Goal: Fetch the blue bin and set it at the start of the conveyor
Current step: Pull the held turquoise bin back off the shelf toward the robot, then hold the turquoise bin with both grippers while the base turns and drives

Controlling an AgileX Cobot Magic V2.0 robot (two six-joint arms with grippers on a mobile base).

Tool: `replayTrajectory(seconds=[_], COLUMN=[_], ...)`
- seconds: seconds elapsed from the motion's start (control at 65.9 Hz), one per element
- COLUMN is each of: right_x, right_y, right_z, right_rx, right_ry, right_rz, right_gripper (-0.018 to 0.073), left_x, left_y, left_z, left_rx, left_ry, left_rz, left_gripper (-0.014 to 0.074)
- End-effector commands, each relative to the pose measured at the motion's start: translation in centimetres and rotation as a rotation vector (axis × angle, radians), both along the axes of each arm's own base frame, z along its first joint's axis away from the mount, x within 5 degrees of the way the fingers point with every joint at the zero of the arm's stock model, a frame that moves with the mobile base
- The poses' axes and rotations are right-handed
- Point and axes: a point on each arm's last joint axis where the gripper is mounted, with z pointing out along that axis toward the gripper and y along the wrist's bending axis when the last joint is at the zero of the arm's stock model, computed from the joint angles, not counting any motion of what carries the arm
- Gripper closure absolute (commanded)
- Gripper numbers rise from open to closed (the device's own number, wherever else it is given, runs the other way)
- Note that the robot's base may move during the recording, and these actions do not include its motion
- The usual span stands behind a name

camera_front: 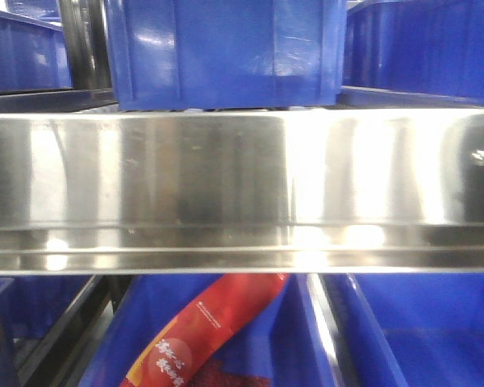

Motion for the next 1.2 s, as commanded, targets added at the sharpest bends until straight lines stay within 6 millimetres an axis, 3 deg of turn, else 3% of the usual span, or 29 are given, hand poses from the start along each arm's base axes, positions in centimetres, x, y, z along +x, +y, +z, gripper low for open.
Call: replayTrajectory(seconds=[0.0, 0.607, 1.184], right_x=[-0.6, 1.1, 1.1], right_y=[-0.5, -0.2, -0.2], right_z=[0.9, 2.1, 2.2], right_rx=[-0.039, 0.002, 0.004], right_ry=[-0.049, -0.253, -0.266], right_rz=[0.002, -0.017, -0.018], right_gripper=[0.0712, 0.0712, 0.0712], left_x=[-0.4, -0.3, -0.3], left_y=[0.0, 0.0, 0.1], left_z=[1.6, 1.5, 1.5], left_rx=[-0.063, -0.062, -0.05], left_ry=[-0.105, -0.102, -0.106], left_rz=[-0.011, -0.011, -0.006], left_gripper=[0.0708, 0.0708, 0.0708])
